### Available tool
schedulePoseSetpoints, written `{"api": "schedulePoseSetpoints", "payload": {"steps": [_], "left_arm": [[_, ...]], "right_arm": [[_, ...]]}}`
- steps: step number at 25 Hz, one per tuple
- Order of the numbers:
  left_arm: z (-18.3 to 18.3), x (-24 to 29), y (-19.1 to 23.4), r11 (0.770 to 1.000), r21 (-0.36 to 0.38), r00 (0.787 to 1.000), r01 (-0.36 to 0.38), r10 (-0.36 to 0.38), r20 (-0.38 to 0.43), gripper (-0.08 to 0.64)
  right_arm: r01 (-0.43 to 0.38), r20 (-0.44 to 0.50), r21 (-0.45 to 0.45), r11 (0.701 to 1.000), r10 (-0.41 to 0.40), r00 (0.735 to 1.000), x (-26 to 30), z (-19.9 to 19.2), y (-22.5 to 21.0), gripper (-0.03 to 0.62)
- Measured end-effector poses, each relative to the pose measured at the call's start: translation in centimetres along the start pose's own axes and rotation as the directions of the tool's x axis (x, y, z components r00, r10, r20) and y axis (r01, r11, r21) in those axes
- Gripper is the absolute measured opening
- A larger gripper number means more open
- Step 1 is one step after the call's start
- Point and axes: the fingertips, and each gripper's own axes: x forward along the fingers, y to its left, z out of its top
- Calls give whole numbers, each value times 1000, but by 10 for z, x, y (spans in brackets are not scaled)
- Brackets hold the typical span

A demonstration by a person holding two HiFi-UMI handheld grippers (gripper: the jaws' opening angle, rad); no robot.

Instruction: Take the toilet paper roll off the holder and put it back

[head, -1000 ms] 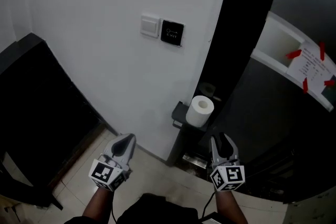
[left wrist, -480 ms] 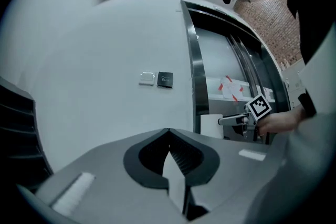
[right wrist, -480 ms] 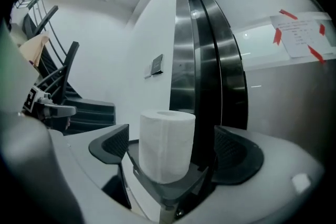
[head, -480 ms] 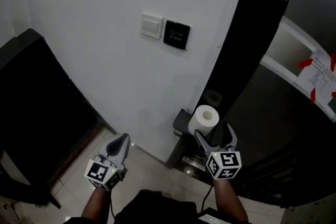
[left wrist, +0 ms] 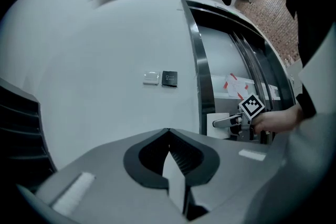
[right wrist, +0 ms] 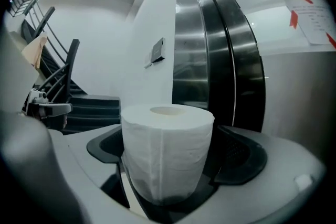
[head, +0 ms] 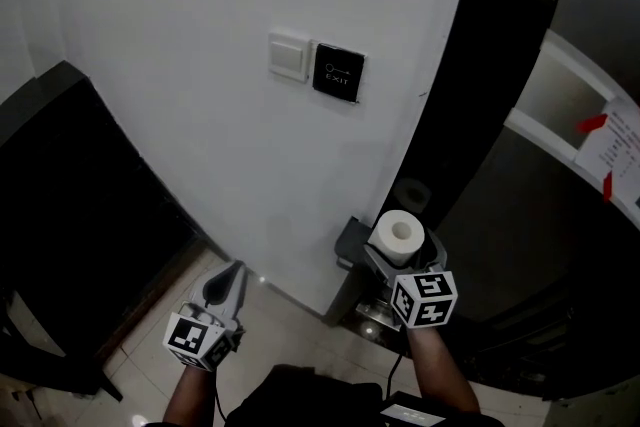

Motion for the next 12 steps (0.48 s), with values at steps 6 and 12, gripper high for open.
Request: {"api": "schedulePoseSetpoints", "payload": {"steps": [6,12], "left_arm": [[0,-11,8,999,-26,999,-42,41,-13,2],[0,-15,5,1000,-8,999,-30,30,-23,2]], "right_arm": [[-14,-17,5,1000,15,1000,6,-4,3,494],[-6,30,-12,1000,6,1000,-7,2,1,476]]}}
